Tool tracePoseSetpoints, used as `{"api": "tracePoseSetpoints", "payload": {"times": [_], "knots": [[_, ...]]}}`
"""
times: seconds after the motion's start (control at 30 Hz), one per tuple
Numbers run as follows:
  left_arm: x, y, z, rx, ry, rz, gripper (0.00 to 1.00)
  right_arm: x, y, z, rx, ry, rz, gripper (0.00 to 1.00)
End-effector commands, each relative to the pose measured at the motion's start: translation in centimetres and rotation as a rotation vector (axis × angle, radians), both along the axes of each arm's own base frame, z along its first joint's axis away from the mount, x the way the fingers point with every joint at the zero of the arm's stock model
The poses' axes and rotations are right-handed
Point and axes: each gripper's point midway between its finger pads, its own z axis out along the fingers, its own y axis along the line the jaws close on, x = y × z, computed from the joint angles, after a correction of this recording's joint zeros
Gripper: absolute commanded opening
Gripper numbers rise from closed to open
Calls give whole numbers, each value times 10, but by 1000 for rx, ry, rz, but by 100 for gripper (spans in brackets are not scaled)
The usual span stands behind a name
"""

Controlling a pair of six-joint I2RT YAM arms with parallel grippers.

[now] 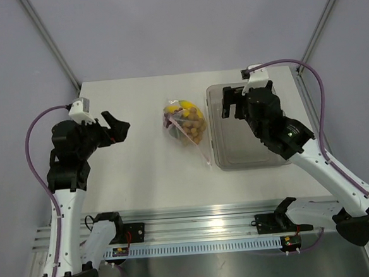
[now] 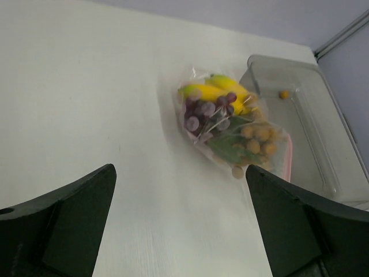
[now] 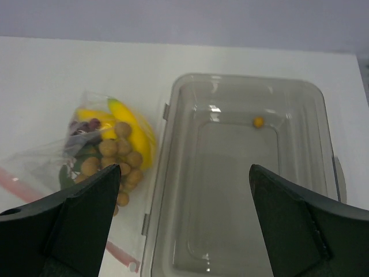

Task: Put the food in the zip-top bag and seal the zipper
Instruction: Reset both arms

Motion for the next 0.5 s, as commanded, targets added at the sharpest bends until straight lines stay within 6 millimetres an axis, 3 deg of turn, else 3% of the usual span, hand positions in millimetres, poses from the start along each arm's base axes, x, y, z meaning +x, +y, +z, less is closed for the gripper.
{"api": "tracePoseSetpoints", "payload": {"times": [0.0,0.2,0.47], "knots": [[-21,3,-19,-64,88,60,99,-12,-46,-66,-33,242,-292,99],[-36,10,-34,-34,134,90,99,-39,-67,-106,41,358,-438,99],[-32,16,-37,-21,137,128,99,-45,-75,-107,92,292,-427,99]]}}
